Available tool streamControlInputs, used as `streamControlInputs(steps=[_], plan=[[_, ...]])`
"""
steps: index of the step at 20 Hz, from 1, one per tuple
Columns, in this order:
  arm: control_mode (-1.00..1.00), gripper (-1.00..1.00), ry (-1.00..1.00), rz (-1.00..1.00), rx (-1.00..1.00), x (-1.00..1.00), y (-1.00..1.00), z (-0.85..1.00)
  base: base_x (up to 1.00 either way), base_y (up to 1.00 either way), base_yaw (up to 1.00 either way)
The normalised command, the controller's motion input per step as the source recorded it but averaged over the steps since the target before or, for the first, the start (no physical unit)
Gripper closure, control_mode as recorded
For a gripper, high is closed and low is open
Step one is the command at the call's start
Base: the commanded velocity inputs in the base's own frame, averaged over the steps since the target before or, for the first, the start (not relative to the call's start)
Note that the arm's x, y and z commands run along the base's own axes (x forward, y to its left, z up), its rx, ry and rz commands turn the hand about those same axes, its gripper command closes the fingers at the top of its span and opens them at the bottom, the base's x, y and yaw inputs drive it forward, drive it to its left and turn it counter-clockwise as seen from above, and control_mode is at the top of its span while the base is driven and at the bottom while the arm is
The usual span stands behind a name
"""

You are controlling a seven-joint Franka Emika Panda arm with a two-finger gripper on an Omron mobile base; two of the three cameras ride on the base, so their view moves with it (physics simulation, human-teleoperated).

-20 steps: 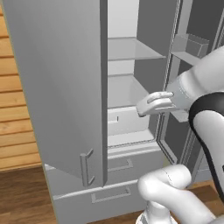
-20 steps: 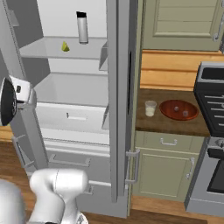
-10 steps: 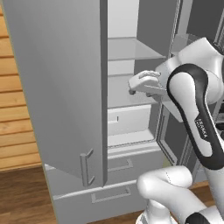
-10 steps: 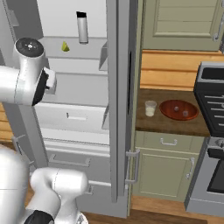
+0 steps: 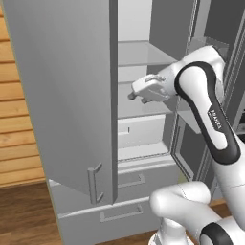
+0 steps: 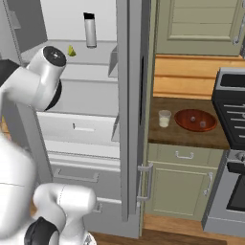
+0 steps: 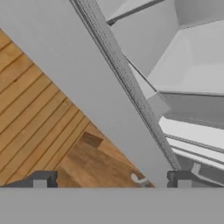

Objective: Grab a lemon wedge from the fridge and one ice cube from the ice bowl, and put them in the glass of lemonade.

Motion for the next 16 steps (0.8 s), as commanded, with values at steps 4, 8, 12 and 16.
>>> streamControlInputs(steps=[4,8,12,16], plan=[[-1.0,-1.0,-0.07,0.32,0.07,0.36,0.25,0.02,0.0,0.0,0.0],[-1.0,-1.0,0.0,0.26,0.02,0.25,0.0,0.24,0.0,0.0,0.0],[-1.0,-1.0,0.0,0.12,0.0,0.29,0.28,0.01,0.0,0.0,0.0],[-1.0,-1.0,-0.09,0.01,0.0,0.46,0.57,-0.18,0.0,0.0,0.0]])
